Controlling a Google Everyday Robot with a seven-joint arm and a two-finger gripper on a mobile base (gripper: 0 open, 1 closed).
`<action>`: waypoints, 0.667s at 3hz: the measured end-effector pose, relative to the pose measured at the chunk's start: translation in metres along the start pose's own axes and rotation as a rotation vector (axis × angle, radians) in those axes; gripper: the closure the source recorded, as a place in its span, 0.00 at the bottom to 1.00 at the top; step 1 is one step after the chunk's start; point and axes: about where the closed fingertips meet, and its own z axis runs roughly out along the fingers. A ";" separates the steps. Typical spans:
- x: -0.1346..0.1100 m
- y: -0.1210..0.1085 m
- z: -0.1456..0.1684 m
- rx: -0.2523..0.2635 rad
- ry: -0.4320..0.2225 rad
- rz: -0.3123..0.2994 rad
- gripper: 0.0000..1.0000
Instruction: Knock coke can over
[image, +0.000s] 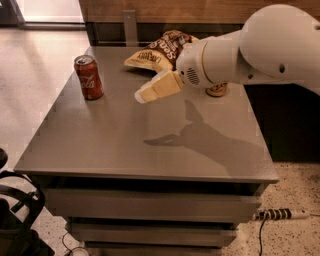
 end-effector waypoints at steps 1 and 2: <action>-0.010 0.015 0.040 -0.054 -0.053 0.022 0.00; -0.020 0.022 0.074 -0.068 -0.121 0.031 0.00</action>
Offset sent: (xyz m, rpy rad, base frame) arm 0.0562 0.1027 -0.0338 0.2098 -0.0666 0.0713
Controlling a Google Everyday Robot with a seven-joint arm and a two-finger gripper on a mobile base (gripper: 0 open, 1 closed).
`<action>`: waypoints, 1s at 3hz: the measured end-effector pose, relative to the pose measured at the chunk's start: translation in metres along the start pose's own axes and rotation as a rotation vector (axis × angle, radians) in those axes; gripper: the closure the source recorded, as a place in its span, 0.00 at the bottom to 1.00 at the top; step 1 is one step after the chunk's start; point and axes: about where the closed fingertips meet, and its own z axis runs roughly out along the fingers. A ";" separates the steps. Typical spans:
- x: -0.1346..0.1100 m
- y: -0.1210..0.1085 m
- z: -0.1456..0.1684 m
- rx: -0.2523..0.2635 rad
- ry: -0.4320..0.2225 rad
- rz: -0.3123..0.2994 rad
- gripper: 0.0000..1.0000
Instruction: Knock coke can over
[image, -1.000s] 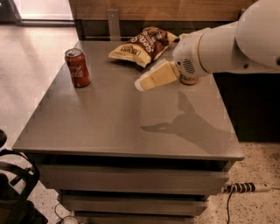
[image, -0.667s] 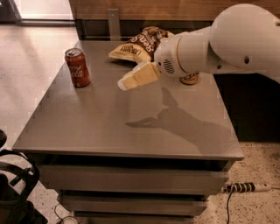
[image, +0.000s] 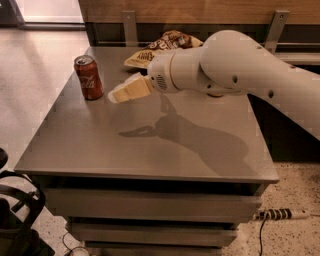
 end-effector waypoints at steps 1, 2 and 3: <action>-0.003 -0.003 0.026 0.015 -0.088 0.014 0.00; -0.011 -0.006 0.050 0.023 -0.169 0.023 0.00; -0.016 -0.005 0.068 0.026 -0.224 0.037 0.00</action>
Offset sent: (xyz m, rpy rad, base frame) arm 0.0562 0.0545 -0.0113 0.2380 -0.1369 -0.0190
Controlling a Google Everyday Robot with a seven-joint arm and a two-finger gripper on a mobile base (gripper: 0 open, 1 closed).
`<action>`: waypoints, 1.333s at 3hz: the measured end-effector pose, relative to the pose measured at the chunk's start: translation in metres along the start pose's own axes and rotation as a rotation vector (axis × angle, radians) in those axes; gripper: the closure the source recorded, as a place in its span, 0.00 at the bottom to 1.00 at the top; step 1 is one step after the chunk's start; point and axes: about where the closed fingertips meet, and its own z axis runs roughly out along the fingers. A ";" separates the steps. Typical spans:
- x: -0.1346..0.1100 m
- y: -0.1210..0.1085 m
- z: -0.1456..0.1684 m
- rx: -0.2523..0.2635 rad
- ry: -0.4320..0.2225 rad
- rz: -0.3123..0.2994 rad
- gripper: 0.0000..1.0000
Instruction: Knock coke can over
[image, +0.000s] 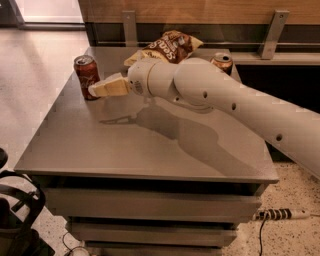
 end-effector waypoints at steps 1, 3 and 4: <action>-0.003 0.008 0.015 0.000 -0.019 0.000 0.00; 0.004 0.020 0.055 -0.011 -0.021 0.020 0.00; 0.015 0.023 0.072 -0.011 -0.035 0.055 0.00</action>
Offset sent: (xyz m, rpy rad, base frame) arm 0.0179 0.0569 -0.0115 0.0194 -0.0046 0.0047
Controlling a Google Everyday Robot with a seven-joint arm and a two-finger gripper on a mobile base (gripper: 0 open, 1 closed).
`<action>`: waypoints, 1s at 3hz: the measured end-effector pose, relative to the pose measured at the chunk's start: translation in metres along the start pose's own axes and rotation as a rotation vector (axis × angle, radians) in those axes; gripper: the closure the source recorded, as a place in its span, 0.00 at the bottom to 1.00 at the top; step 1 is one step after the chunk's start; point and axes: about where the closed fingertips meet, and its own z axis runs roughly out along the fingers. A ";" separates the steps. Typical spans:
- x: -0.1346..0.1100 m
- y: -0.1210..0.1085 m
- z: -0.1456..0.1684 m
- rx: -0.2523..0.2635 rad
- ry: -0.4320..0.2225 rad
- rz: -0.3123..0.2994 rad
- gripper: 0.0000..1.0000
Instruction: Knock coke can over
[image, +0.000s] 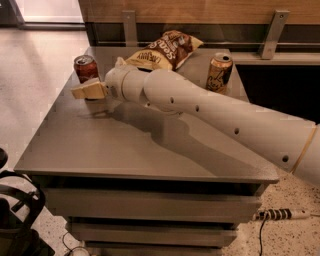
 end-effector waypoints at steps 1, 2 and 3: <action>0.009 0.000 0.011 0.012 -0.027 0.033 0.00; 0.011 0.002 0.019 0.020 -0.050 0.050 0.17; 0.011 0.004 0.020 0.017 -0.050 0.049 0.41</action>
Offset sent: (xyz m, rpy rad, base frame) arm 0.0146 0.0184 -0.0183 0.1011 0.0050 -0.0420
